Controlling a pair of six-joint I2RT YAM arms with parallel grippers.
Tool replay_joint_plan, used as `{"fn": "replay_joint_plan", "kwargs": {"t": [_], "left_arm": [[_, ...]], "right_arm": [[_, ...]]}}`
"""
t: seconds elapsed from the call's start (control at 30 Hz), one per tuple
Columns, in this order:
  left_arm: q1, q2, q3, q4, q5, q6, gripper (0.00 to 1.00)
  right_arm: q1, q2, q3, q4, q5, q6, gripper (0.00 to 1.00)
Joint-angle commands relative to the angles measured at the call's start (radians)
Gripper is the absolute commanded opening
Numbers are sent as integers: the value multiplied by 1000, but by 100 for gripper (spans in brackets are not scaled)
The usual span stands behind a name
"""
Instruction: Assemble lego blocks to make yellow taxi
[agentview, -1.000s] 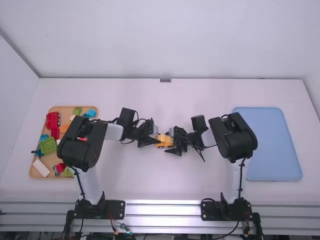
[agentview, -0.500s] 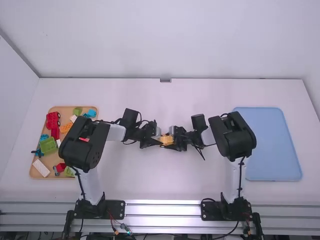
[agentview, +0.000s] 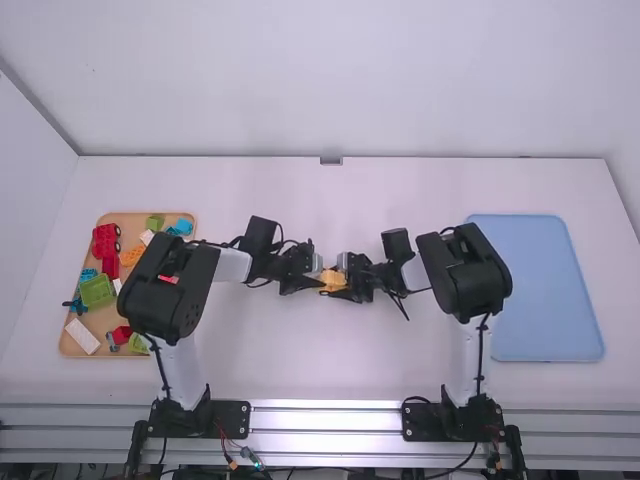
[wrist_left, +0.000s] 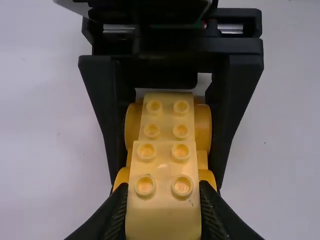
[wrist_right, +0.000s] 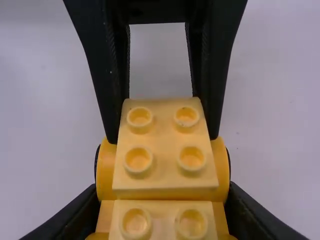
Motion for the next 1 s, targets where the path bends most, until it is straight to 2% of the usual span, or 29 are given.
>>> {"fn": "replay_joint_plan", "kwargs": {"t": [0.0,0.03,0.1,0.13,0.27,0.37,0.43,0.47,0.5,0.53,0.57,0.97], "left_arm": [[-8,-17,4,-8,-8,18,13],[-9,-17,4,-8,-7,18,15],[-12,-17,-3,1,-7,18,49],[-14,-17,-6,10,-6,18,56],[-12,-19,-9,34,32,13,67],[13,-48,-9,37,74,-21,67],[34,-78,-9,40,114,-57,63],[47,-93,-9,46,138,-74,54],[60,-105,-9,55,153,-97,35],[61,-105,-9,57,154,-100,28],[66,-106,-9,74,155,-142,2],[-35,-31,-10,43,-4,-179,2]], "right_arm": [[-2,20,-3,-3,-10,4,42],[-2,20,-3,-3,-10,4,42],[-2,20,-3,-5,-10,4,42],[-2,20,-3,-5,-10,5,42],[-2,20,-3,-3,-10,11,42],[-2,20,-3,-4,-7,11,42],[-2,20,-3,-4,-7,12,42],[0,20,-3,-4,-8,11,42],[-1,20,-3,-4,-8,12,43],[-1,20,-3,-5,-9,12,42],[-2,20,-3,-4,-11,11,42],[-2,20,-3,-5,-14,12,42]]}}
